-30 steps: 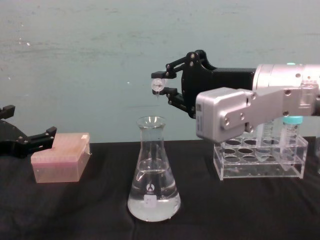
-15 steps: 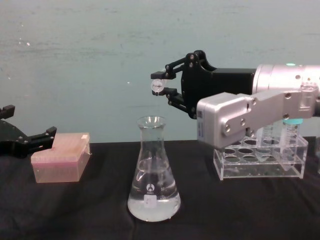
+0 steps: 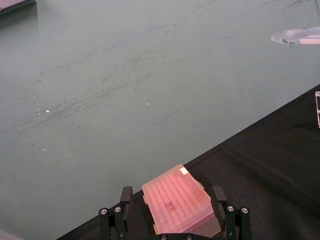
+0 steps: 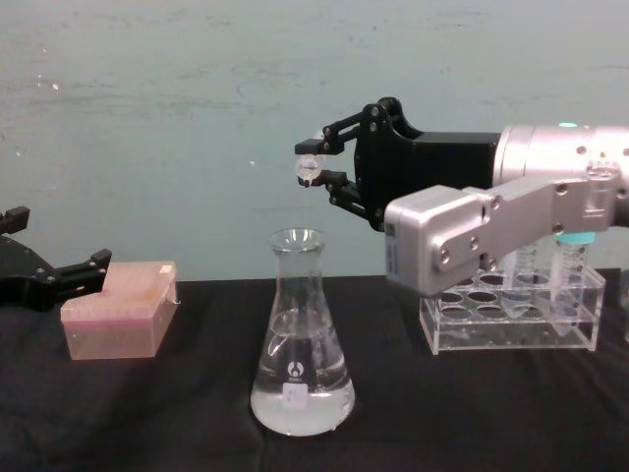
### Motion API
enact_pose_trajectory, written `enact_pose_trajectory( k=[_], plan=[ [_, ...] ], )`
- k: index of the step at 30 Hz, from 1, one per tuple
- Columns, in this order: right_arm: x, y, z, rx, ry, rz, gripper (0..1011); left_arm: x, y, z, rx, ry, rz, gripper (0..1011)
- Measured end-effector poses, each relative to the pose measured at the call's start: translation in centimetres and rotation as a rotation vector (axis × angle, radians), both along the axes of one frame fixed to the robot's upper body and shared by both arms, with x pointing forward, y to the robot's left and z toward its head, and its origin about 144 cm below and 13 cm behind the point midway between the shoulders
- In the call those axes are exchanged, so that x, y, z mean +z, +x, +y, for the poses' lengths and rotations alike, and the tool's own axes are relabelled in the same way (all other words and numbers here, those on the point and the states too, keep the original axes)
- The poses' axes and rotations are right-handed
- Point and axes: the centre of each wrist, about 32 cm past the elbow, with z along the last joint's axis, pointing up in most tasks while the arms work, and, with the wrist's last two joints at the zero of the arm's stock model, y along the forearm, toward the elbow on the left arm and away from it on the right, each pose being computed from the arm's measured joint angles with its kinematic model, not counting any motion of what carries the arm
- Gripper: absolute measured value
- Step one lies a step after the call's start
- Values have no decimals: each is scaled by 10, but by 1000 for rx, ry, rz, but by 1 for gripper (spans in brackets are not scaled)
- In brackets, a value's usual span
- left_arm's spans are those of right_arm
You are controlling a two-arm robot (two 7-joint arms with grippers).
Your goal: Pour the liquid from the test tube into the beaker using one hand.
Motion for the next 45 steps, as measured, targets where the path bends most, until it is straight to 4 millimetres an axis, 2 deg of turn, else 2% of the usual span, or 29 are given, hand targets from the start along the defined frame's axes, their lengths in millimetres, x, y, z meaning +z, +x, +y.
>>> enact_pose_trajectory(
  k=[45],
  plan=[
    [1, 7, 0, 29, -52, -107, 202, 0, 0, 0, 0, 0, 0, 1000]
  ],
)
